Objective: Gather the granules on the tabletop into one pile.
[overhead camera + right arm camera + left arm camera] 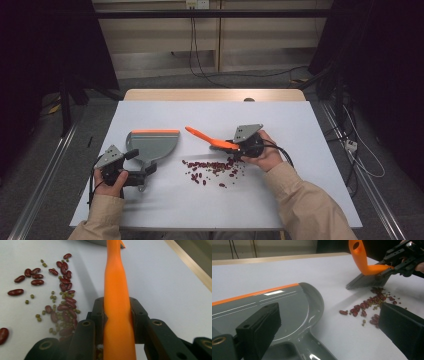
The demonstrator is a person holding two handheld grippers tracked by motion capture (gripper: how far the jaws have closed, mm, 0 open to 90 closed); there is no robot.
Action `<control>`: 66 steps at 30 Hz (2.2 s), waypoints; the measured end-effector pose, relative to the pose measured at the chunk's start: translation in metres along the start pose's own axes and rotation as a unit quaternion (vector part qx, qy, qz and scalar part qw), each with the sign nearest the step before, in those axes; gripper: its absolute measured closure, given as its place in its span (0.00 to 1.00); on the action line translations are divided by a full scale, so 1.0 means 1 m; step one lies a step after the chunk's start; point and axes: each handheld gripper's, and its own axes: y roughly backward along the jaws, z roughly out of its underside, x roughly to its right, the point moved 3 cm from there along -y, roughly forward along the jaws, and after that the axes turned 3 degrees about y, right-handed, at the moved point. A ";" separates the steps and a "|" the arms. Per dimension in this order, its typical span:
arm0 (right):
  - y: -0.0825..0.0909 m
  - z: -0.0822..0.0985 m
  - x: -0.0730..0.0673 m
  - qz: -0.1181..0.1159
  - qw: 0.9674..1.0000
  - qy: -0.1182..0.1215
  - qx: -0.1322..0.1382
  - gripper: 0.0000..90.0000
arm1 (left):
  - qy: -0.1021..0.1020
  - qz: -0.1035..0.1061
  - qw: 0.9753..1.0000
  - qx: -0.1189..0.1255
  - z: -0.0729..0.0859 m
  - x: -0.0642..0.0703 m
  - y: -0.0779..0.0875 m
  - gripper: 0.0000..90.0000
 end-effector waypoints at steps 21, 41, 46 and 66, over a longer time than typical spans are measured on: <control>0.011 0.000 -0.024 0.003 1.000 -0.021 0.021 0.79 | -0.002 0.000 1.000 0.005 -0.001 0.002 0.001 0.05; 0.005 -0.003 -0.018 0.007 0.999 -0.047 0.015 0.79 | -0.003 0.002 1.000 0.003 -0.001 0.003 0.001 0.05; 0.005 -0.005 -0.023 0.000 0.999 -0.042 0.017 0.79 | -0.004 0.002 1.000 0.003 -0.001 0.003 0.001 0.05; 0.006 0.002 0.010 0.057 0.986 -0.154 -0.017 0.79 | -0.001 0.002 1.000 0.001 0.000 0.003 -0.001 0.05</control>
